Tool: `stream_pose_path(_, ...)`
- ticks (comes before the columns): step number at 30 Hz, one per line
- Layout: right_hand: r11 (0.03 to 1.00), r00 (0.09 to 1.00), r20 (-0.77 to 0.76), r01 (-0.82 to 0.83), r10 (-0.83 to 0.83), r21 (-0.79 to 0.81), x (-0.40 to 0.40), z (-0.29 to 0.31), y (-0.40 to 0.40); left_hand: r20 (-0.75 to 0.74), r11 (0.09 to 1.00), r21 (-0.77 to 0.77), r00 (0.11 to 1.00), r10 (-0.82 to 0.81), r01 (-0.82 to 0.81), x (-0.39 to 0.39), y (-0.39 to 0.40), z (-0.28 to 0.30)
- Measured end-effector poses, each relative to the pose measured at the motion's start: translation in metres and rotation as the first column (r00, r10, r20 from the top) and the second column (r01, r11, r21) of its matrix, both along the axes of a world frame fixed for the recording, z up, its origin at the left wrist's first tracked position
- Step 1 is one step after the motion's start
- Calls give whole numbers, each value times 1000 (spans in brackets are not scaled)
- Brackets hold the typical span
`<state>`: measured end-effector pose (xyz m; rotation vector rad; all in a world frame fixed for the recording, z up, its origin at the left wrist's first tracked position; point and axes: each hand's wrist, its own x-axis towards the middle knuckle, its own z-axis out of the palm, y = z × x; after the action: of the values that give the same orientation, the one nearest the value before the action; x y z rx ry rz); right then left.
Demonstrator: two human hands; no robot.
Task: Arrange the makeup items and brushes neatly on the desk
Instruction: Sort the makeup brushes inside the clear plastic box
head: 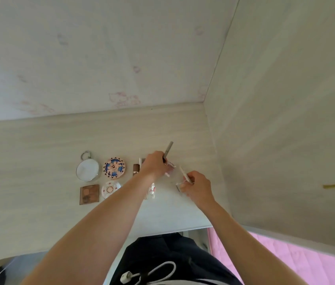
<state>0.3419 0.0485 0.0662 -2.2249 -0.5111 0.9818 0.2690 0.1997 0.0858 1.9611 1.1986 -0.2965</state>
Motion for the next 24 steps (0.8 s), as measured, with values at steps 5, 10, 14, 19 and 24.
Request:
stream_pose_path(5, 1000, 997, 80, -15, 17, -19, 8, -10, 4, -59, 991, 16, 989, -135, 136, 11, 8, -7)
stream_pose_path(10, 996, 996, 14, 86, -87, 27, 5, -11, 11, -76, 979, 39, 978, -197, 200, 18, 13, -13)
stream_pose_path(14, 994, 995, -8, 104, -104, 34, 4, -12, 14, -64, 978, 39, 977, -202, 205, 19, 14, -17)
stream_pose_path(19, 993, 993, 23, 119, -119, 27, 3, -10, 16, -10, 998, -16, 998, -61, 61, 18, 11, -15)
stream_pose_path(24, 991, 989, 60, 133, -133, 10, 8, -5, 18, 52, 975, -123, 980, 195, -187, 10, 8, 0)
